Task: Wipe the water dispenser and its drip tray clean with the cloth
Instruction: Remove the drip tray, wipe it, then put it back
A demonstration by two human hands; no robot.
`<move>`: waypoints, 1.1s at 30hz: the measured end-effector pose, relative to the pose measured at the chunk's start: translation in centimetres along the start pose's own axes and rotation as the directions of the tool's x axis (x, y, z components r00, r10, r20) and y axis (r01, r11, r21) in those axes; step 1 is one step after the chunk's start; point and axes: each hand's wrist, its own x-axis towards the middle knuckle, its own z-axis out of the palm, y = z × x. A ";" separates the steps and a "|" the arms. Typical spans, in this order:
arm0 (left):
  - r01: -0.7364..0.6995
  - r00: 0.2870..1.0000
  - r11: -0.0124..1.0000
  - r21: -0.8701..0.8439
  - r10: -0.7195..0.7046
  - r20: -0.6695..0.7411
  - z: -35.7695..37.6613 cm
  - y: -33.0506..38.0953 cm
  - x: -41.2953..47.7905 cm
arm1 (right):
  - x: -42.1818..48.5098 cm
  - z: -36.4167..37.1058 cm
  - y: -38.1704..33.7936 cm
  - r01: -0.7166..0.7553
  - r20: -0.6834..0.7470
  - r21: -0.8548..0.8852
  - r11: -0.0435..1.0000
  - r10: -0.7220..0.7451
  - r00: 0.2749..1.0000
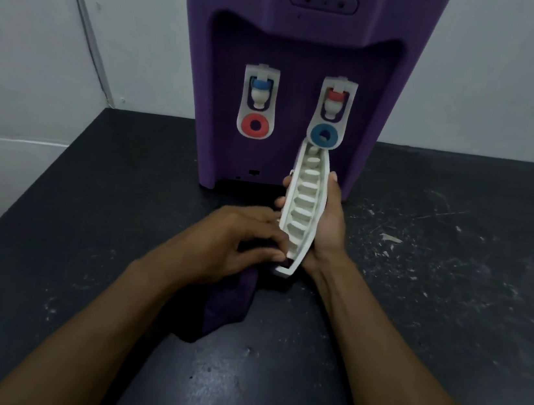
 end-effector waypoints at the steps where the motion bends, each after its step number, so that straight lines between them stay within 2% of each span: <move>1: 0.024 0.999 0.999 -0.041 -0.024 0.022 -0.3 0.0 -0.2 | -0.1 0.1 0.1 -0.004 0.004 -0.008 1.000 0.004 1.000; 4: 0.129 0.990 0.982 -0.139 -0.121 0.065 -0.7 0.0 -0.6 | -0.2 0.6 0.1 -0.037 0.010 0.005 0.999 0.037 0.999; 7: 0.205 0.979 0.968 -0.145 -0.205 0.016 -1.6 -0.5 -0.9 | -0.5 0.6 -0.2 -0.038 0.009 0.067 0.997 0.037 0.999; 12: 0.207 0.973 0.957 -0.205 -0.222 -0.055 -1.8 -1.3 -1.2 | -0.7 0.9 -0.1 -0.019 -0.010 0.031 0.999 0.020 1.000; 14: 0.212 0.960 0.945 -0.251 -0.249 -0.127 -1.1 -1.6 -1.2 | -0.8 1.1 0.3 -0.019 -0.018 -0.001 1.000 0.019 1.000; 19: 0.203 0.855 0.942 -0.268 -0.304 -0.420 -0.1 -2.5 -0.7 | -0.9 1.6 1.2 -0.073 -0.044 -0.166 0.983 0.066 0.997; 23: 0.296 0.770 0.939 -0.175 -0.343 -0.539 0.7 -2.7 -0.6 | -0.8 1.6 1.8 -0.071 -0.113 -0.231 0.970 0.046 0.993; 29: 0.330 0.605 0.921 -0.207 -0.375 -0.702 0.6 -2.4 -0.6 | -0.5 1.5 2.1 -0.041 -0.105 -0.277 0.960 0.012 0.994; 33: 0.274 0.605 0.925 -0.264 -0.379 -0.700 1.0 -1.6 -0.3 | -0.5 1.6 2.8 0.001 -0.121 -0.378 0.926 -0.051 0.991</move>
